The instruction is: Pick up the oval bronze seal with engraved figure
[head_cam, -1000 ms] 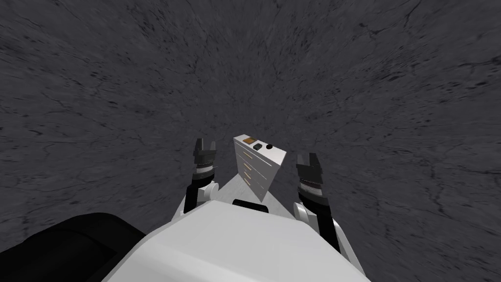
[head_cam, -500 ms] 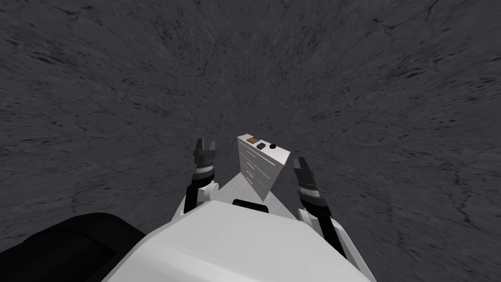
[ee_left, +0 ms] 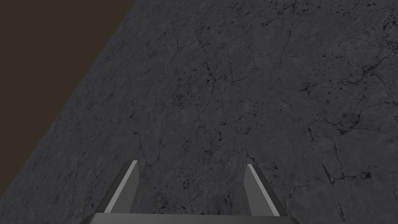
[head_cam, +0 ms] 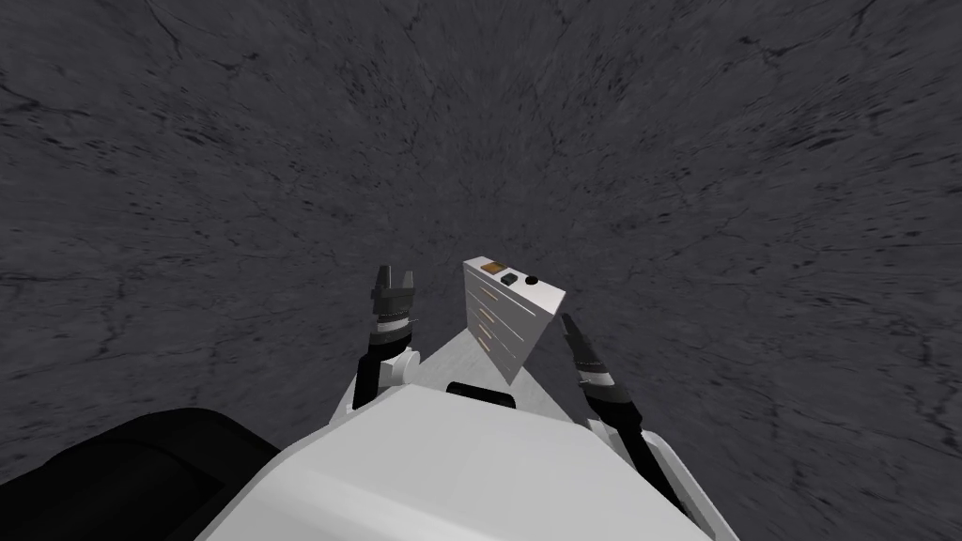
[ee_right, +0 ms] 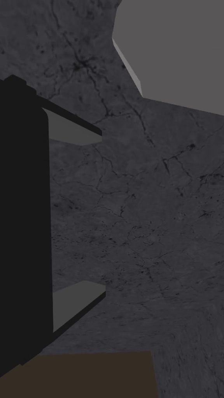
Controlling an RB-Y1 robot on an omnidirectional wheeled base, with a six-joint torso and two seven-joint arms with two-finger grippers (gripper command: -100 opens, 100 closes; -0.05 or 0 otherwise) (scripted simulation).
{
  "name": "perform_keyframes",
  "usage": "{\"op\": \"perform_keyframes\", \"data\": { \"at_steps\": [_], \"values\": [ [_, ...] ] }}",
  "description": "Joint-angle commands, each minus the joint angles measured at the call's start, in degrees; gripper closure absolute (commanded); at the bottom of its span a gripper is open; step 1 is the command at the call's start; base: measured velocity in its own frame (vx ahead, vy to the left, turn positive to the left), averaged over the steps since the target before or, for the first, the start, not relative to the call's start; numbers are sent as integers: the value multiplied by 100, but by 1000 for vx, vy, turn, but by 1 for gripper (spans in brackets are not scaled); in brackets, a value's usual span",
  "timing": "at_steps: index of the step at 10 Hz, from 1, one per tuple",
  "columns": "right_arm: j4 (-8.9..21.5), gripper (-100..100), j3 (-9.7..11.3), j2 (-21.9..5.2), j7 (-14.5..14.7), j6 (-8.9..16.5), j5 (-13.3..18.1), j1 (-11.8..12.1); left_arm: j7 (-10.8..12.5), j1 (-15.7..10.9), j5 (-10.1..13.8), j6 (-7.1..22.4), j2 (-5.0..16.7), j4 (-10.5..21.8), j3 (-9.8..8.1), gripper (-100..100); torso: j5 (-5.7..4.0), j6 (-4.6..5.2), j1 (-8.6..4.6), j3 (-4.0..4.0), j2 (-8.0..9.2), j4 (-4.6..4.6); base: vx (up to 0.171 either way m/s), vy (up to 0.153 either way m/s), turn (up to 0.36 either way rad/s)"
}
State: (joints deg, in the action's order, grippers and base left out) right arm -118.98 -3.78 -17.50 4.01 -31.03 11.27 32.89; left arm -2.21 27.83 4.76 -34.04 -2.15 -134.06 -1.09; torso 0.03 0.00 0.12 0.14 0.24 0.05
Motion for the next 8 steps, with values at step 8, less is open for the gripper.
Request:
{"op": "perform_keyframes", "data": {
  "at_steps": [8],
  "values": [
    [1263,-100,-193,-1380,818,-87,478,321,0,1,0,0,0,0,-1,0,0,2,-5,-5,-9,-1,-40,35,109]
  ]
}}
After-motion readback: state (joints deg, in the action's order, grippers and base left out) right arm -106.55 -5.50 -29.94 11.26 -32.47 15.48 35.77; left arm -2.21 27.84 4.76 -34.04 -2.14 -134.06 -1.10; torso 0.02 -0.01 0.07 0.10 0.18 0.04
